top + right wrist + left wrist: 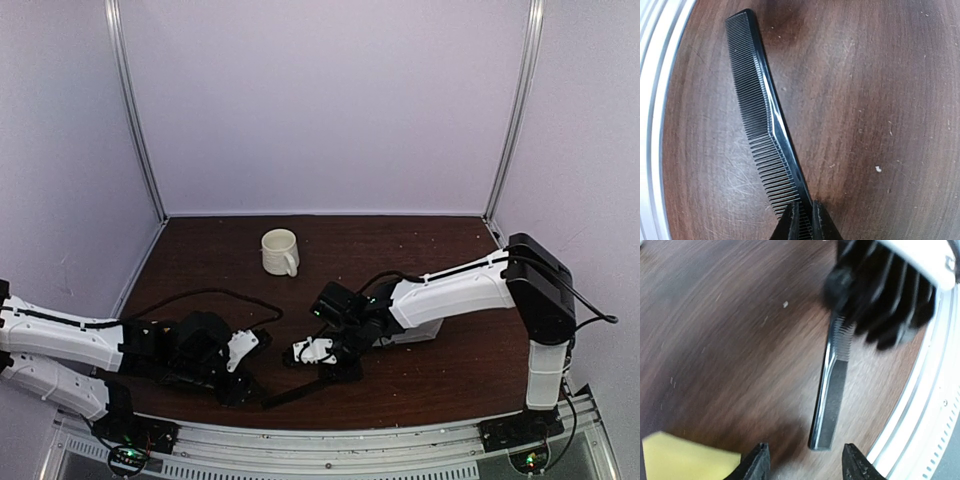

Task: Sort the hair-cutting tools
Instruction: Adjust the comb at the center of the board.

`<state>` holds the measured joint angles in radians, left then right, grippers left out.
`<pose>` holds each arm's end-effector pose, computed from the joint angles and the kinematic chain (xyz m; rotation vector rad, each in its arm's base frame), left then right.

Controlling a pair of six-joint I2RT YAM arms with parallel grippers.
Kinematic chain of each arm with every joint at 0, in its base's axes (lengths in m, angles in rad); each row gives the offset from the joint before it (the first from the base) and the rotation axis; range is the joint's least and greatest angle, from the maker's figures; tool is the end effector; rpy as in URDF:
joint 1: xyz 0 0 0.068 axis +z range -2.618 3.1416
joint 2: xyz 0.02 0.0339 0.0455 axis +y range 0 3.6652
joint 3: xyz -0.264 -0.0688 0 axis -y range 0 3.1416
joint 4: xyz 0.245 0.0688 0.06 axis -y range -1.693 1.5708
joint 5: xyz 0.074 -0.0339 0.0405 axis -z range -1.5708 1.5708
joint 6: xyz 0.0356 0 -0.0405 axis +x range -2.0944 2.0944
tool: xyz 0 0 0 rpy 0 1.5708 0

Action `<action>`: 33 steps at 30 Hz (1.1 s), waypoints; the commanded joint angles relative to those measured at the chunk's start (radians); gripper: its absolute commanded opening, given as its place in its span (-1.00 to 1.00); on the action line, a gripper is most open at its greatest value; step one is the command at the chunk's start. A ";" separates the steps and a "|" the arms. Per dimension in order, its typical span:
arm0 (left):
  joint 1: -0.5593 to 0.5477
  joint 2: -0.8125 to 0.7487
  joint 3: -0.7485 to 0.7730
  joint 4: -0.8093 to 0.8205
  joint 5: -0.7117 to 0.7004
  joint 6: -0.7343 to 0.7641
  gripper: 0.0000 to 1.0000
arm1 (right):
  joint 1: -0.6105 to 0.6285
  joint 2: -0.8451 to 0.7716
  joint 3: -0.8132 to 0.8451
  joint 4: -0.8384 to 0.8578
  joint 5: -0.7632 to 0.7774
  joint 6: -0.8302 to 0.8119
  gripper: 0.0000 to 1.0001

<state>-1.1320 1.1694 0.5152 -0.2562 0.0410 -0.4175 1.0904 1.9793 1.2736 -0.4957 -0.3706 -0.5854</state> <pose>0.0900 -0.1952 0.1685 0.9329 2.4467 -0.6662 0.1683 0.3509 0.1426 -2.1528 1.8055 0.6407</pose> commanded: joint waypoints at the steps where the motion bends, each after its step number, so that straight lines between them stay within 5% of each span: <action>1: -0.006 -0.060 -0.053 0.004 -0.021 -0.110 0.05 | -0.007 0.125 -0.055 -0.162 -0.041 0.038 -0.78; 26: -0.013 0.327 0.044 0.002 0.207 -0.278 0.11 | -0.042 0.151 -0.052 -0.134 -0.093 0.057 -0.78; 33: -0.115 0.369 0.140 -0.158 -0.011 -0.184 0.11 | -0.062 0.151 -0.053 -0.132 -0.131 0.066 -0.79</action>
<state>-1.1648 1.4536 0.6418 -0.3111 0.1387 -0.7181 1.0130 2.0190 1.2854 -0.5049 -0.5831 -0.5362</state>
